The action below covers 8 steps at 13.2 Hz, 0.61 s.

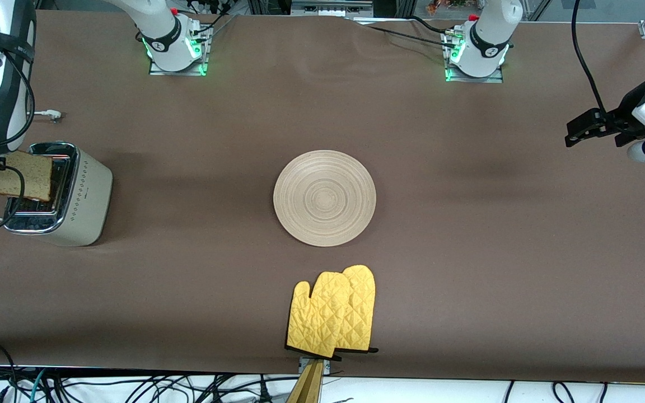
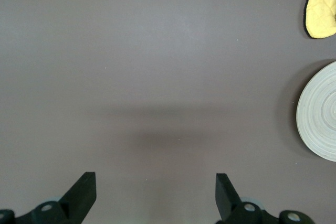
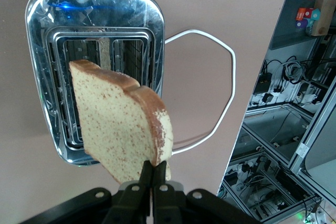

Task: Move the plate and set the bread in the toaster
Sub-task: 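Lower the bread into a toaster slot with the right gripper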

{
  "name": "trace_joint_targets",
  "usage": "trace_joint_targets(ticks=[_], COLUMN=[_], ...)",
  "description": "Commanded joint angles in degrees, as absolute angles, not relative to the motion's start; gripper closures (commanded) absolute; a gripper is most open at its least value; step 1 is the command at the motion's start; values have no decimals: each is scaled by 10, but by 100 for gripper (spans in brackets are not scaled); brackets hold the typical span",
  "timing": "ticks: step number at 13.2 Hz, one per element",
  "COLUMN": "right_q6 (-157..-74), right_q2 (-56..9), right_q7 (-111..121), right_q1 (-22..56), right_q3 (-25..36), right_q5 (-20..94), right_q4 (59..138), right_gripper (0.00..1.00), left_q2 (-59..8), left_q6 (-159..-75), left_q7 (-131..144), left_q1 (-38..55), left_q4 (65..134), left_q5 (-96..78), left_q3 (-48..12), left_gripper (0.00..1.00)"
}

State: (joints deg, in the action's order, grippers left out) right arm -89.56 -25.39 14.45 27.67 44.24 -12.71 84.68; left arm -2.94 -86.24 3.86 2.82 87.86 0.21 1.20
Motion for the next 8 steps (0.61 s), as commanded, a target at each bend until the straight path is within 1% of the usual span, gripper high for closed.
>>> trace_joint_targets(ticks=[1, 8], right_q6=[-906, -925], right_q2=[-258, -288], right_q7=[154, 147], right_q1=[272, 272], right_q3=[441, 439], right_q5=[-129, -63], right_q4=[845, 847], right_gripper=[100, 100], left_q2=[-38, -38], left_q6=[-849, -849], left_q7=[33, 33], left_q1=[23, 23], left_q4=[859, 859], left_q5=[-4, -4], left_q3=[10, 10], left_gripper=[0, 0])
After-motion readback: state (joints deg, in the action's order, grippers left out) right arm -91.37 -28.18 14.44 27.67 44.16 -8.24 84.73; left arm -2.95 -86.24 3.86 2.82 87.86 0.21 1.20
